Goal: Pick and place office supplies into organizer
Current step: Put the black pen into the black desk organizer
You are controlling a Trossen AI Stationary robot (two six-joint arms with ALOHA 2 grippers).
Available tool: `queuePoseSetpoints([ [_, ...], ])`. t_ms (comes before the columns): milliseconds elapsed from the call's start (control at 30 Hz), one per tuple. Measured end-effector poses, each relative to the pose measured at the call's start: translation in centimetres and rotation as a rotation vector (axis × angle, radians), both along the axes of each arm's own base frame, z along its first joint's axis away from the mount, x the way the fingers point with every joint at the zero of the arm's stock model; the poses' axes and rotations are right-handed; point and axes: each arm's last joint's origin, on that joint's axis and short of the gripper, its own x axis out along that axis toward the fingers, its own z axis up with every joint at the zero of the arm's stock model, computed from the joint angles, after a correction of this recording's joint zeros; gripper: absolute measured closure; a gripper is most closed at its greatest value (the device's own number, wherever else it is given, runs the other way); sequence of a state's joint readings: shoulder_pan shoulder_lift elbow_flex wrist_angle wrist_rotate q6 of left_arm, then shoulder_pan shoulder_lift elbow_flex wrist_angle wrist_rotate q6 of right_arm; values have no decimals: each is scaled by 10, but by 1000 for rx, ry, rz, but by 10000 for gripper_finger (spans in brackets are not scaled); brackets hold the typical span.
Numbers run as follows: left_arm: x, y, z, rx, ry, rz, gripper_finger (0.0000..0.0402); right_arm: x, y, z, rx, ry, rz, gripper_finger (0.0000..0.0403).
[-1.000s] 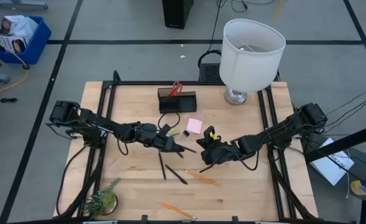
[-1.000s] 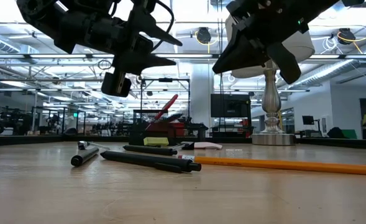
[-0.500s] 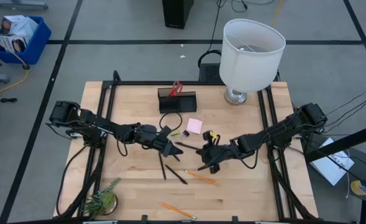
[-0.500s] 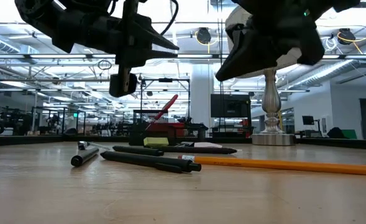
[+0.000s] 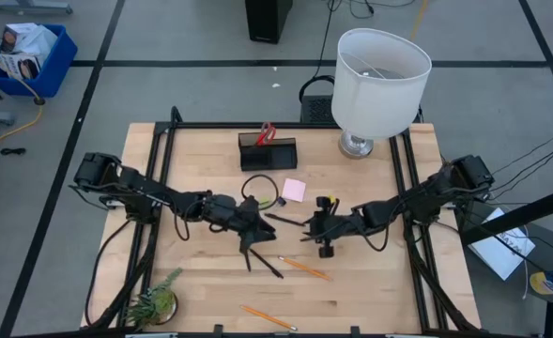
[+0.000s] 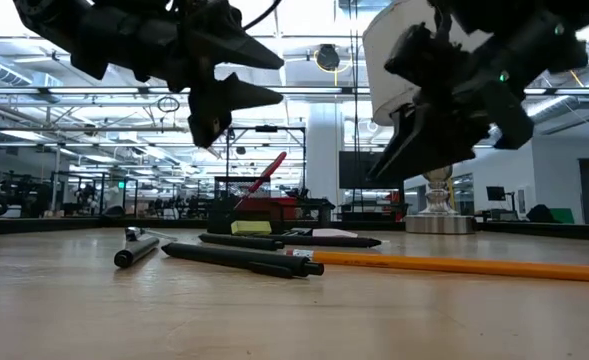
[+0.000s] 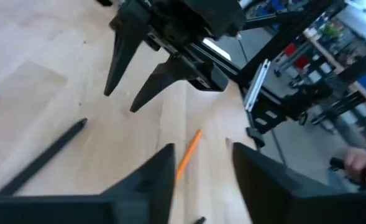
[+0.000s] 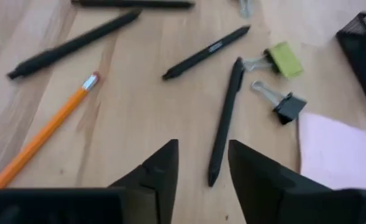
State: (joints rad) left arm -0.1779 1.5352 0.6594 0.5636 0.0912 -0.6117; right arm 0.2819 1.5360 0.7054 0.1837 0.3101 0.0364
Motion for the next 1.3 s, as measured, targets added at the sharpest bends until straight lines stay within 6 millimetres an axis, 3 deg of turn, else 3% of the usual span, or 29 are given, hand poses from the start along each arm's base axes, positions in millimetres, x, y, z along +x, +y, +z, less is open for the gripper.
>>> queuePoseSetpoints([
  [133,-1,-2,-1,116,-25,-40,163,-3,-9,-6,-3,-96,-3,251],
  [300,-1,-2,-1,218,-35,0,129,-8,-19,-13,-1,-124,-32,249],
  [633,0,2,-2,325,-39,86,147,-9,-23,-26,75,-98,-49,253],
  [1000,0,6,-4,320,-11,98,154,3,-21,-69,77,-88,-56,258],
  [1300,0,6,-3,308,-20,103,153,8,-27,-87,119,-96,-113,272],
])
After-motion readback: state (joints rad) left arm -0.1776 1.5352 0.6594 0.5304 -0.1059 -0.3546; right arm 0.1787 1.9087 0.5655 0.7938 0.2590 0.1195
